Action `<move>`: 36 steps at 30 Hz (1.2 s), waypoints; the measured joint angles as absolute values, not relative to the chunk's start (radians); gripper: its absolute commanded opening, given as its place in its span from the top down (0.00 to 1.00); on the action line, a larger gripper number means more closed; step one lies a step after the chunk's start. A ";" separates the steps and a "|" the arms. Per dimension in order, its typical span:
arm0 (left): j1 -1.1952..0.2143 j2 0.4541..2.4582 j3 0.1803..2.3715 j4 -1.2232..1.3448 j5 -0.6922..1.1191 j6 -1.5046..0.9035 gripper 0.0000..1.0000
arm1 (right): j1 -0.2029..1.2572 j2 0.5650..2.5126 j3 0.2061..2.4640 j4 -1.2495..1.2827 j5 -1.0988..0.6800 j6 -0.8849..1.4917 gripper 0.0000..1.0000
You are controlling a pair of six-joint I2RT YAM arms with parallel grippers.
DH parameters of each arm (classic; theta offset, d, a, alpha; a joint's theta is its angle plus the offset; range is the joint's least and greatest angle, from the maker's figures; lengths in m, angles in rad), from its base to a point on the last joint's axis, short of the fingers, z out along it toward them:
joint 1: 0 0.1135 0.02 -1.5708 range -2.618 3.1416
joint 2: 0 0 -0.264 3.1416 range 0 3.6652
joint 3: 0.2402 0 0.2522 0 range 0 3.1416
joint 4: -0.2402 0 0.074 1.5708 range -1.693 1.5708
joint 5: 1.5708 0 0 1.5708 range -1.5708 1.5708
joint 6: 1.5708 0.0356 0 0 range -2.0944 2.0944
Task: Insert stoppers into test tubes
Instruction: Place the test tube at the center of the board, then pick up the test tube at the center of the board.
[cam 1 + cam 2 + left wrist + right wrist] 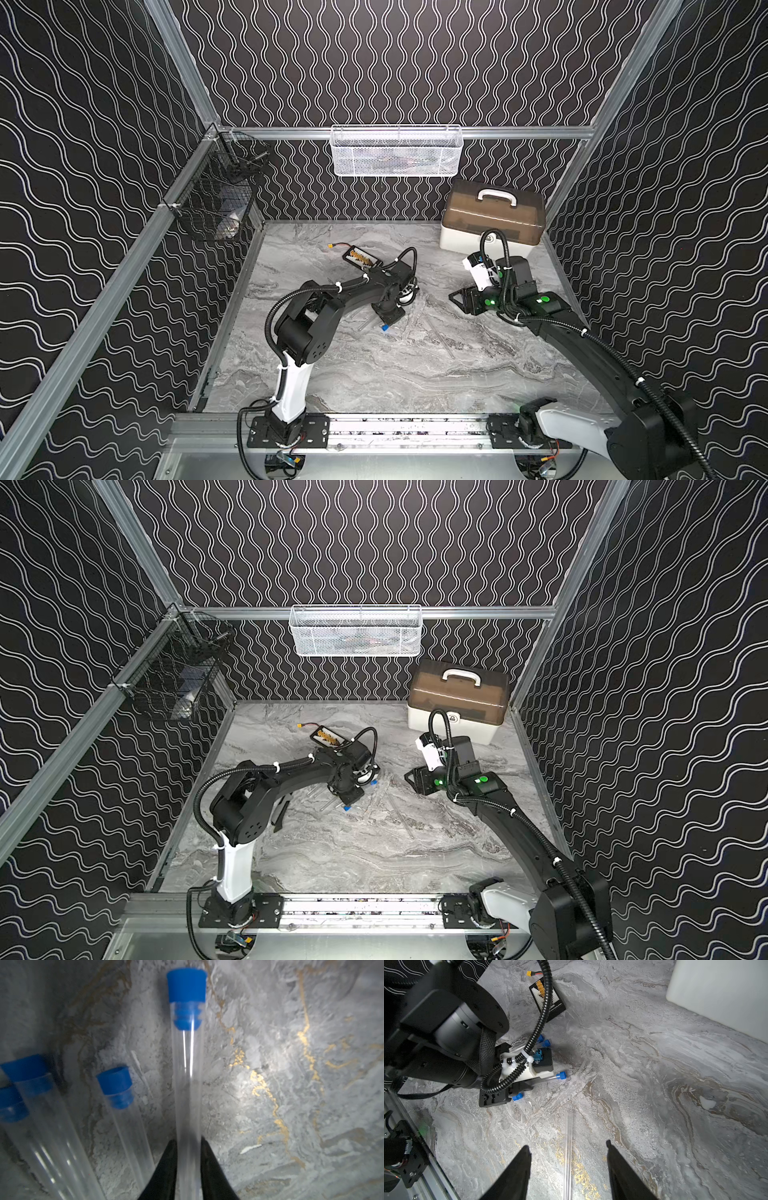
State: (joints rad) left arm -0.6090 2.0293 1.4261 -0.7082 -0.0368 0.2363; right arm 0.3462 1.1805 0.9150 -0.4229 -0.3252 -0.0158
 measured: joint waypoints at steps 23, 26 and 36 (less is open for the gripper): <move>-0.608 1.568 1.181 -0.490 0.047 0.082 0.68 | 0.498 1.393 1.040 -0.633 -0.208 -0.007 0.45; -0.608 1.462 1.087 -0.416 0.011 0.010 0.68 | 0.566 1.473 1.074 -0.676 -0.163 0.008 0.46; -0.605 1.258 0.894 -0.257 -0.120 -0.210 0.68 | 0.633 1.744 1.196 -0.780 -0.066 0.076 0.53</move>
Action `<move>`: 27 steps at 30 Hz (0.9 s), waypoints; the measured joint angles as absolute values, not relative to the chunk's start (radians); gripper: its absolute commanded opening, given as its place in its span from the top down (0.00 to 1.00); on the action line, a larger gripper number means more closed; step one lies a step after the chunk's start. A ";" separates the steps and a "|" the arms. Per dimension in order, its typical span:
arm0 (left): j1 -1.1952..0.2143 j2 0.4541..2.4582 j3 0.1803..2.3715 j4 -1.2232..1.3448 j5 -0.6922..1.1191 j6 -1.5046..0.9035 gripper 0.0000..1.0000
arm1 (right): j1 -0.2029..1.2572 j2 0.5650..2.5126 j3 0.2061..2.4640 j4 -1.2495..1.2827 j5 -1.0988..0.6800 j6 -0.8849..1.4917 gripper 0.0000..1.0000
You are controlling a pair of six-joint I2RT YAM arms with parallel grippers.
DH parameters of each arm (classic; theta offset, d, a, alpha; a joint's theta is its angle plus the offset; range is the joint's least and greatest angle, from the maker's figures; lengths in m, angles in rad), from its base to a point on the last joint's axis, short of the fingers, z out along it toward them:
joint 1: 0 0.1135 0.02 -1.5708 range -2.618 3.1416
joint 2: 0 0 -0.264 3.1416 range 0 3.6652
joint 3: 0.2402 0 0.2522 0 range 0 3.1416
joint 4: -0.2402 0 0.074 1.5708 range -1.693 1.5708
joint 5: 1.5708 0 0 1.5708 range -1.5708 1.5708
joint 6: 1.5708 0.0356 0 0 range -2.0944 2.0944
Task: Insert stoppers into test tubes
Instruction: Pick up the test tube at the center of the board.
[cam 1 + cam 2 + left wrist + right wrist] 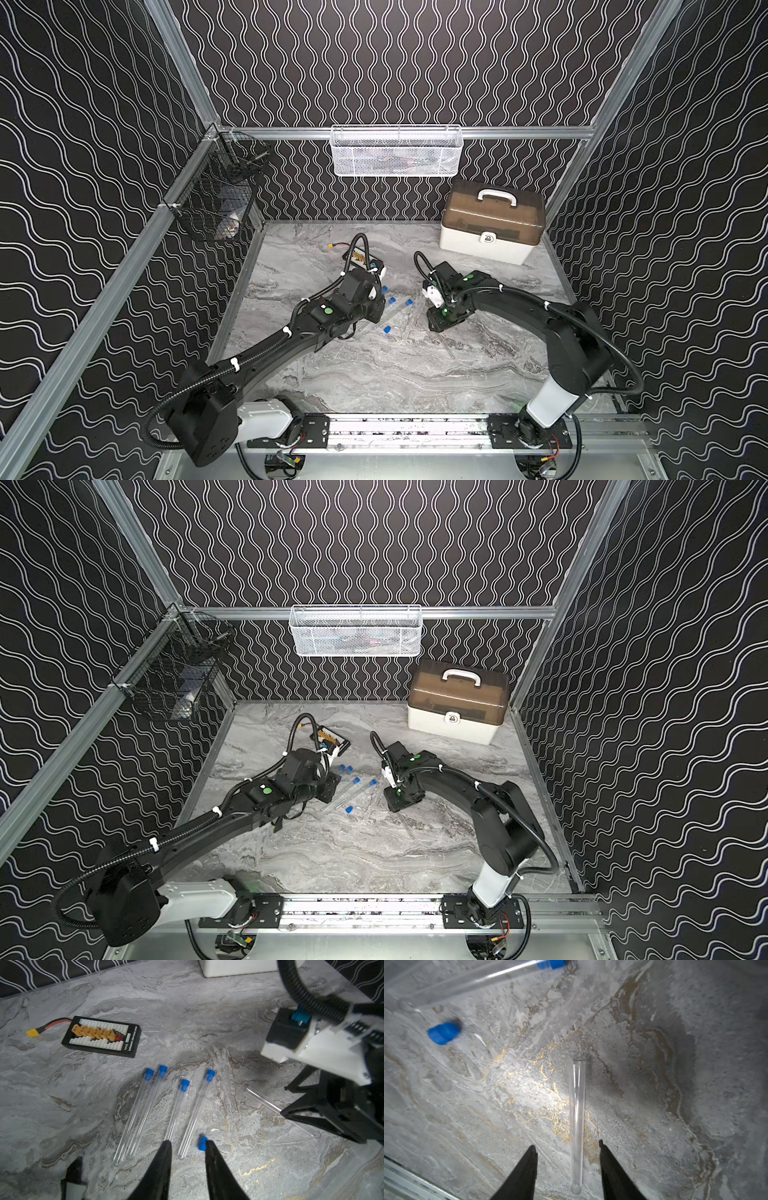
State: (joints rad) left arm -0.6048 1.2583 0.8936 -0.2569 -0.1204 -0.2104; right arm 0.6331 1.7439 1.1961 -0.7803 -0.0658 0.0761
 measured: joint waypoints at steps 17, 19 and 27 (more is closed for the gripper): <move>-0.604 1.176 0.852 -0.230 -0.256 -0.286 0.72 | 0.649 1.923 1.271 -0.799 -0.023 0.139 0.68; -0.604 1.169 0.850 -0.232 -0.270 -0.286 0.72 | 0.653 1.928 1.276 -0.804 -0.010 0.146 0.70; -0.604 1.166 0.850 -0.233 -0.299 -0.286 0.73 | 0.659 1.940 1.287 -0.818 0.018 0.164 0.81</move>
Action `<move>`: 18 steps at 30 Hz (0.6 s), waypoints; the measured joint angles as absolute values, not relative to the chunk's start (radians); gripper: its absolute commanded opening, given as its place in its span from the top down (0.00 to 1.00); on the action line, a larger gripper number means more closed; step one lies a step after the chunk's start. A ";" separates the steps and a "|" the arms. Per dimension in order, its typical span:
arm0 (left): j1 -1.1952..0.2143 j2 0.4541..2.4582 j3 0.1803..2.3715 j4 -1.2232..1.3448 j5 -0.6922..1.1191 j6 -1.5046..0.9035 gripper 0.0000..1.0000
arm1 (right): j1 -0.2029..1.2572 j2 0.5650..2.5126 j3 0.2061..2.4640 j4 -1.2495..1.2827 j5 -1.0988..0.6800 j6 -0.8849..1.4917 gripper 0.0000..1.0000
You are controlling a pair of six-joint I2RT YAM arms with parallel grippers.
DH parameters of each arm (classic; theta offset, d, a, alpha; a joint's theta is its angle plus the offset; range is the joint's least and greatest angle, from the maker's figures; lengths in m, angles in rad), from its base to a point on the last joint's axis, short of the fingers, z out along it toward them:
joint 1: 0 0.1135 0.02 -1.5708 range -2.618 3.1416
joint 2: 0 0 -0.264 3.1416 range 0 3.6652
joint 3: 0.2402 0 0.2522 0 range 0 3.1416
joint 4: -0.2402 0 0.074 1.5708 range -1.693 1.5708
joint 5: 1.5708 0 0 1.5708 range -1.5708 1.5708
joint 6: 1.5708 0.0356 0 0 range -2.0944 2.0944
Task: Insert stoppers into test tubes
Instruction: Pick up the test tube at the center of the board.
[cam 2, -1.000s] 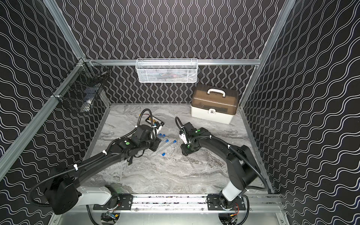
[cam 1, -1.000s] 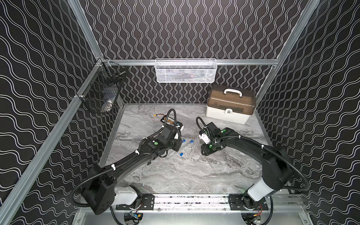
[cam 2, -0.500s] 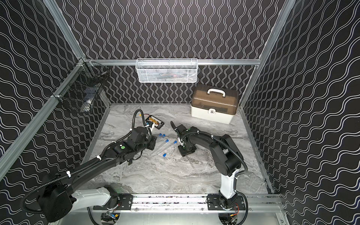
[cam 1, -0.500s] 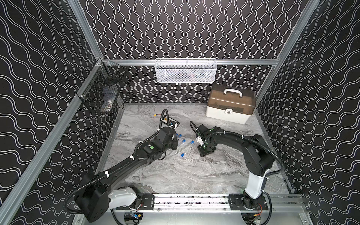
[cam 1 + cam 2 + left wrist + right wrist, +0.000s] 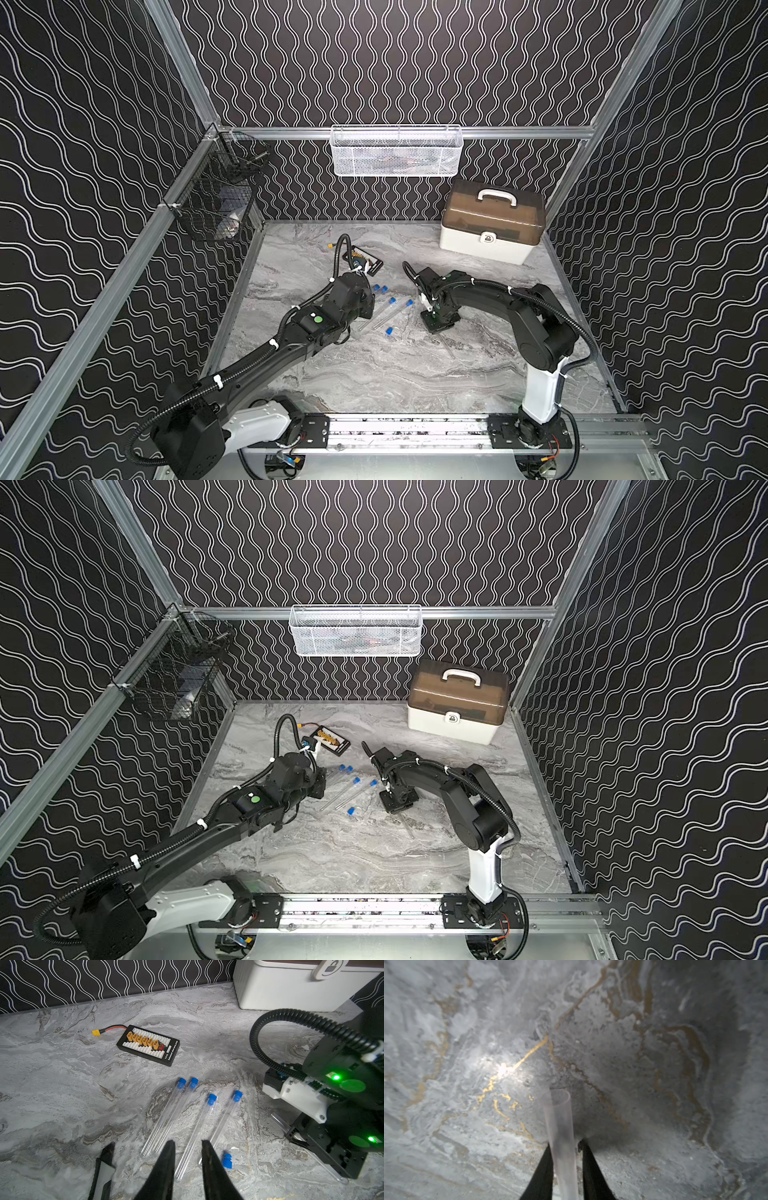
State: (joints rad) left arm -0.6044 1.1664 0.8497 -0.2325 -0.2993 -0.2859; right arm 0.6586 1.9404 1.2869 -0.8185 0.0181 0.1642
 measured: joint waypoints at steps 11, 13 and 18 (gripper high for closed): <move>-0.604 1.160 0.854 -0.238 -0.318 -0.286 0.73 | 0.659 1.915 1.258 -0.792 0.015 0.176 0.89; -0.604 1.157 0.856 -0.238 -0.318 -0.286 0.72 | 0.658 1.901 1.247 -0.788 0.009 0.185 0.90; -0.604 1.144 0.856 -0.233 -0.305 -0.286 0.70 | 0.634 1.796 1.225 -0.771 -0.017 0.202 0.93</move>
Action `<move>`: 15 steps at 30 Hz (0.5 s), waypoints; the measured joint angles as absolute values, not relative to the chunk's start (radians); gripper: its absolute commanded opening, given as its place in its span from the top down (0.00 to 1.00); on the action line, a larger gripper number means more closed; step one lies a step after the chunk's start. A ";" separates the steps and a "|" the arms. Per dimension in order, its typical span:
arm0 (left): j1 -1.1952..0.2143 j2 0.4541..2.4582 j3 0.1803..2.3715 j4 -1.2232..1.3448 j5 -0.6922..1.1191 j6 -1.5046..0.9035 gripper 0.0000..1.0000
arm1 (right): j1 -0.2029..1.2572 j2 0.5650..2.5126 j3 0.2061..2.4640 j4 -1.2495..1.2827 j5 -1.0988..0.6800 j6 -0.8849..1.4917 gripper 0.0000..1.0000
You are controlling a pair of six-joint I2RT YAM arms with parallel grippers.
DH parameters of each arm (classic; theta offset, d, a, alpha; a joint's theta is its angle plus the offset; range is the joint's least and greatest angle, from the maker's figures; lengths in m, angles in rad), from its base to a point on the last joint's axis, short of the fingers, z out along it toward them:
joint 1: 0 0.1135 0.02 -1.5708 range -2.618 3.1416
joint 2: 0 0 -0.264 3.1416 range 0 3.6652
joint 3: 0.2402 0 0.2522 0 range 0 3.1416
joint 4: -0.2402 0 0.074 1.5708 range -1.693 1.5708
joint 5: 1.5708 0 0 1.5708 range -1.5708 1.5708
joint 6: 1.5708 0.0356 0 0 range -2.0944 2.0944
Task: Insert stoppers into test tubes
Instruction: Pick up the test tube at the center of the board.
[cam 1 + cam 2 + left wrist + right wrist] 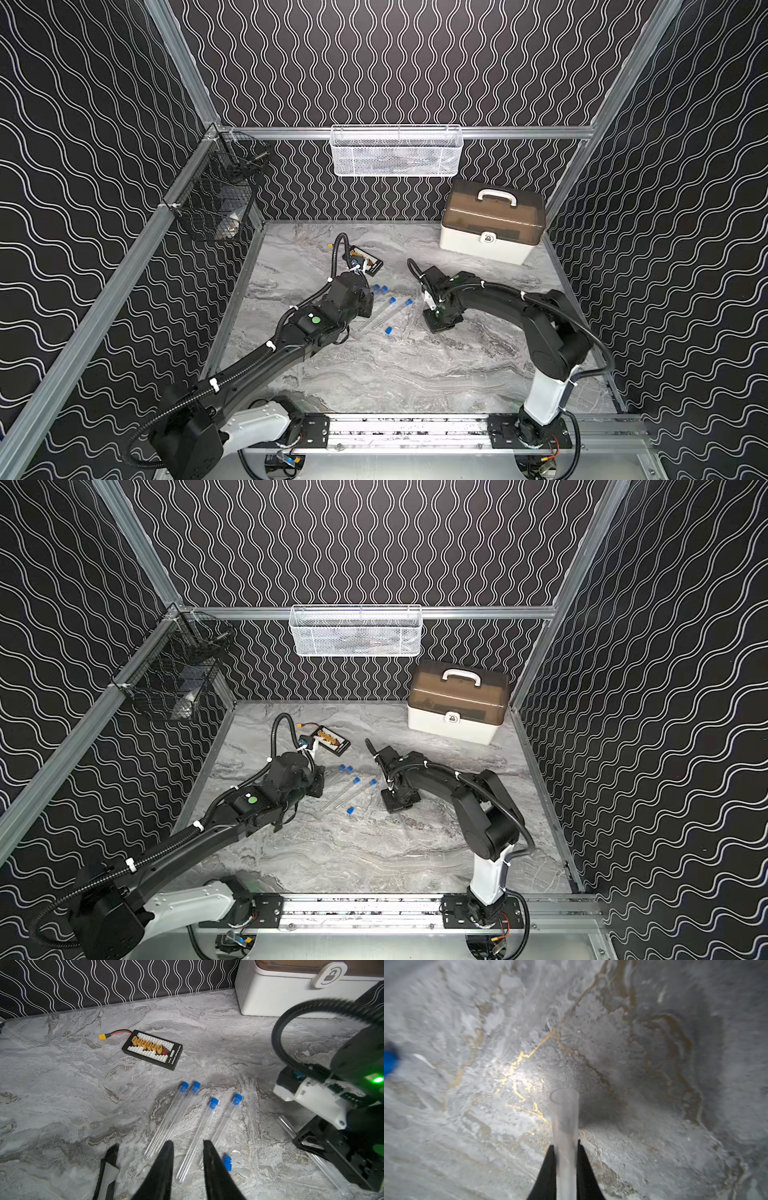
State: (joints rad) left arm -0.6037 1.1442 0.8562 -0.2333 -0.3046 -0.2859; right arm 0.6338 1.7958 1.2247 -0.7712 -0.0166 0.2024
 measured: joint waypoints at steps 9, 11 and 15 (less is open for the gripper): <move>-0.603 1.085 0.810 -0.139 -0.138 -0.284 0.55 | 0.585 1.521 1.202 -0.675 -0.152 0.210 0.92; -0.602 1.073 0.795 -0.086 -0.071 -0.284 0.52 | 0.579 1.484 1.208 -0.650 -0.192 0.210 0.92; -0.601 1.082 0.791 0.009 0.088 -0.296 0.51 | 0.574 1.420 1.225 -0.588 -0.272 0.218 0.92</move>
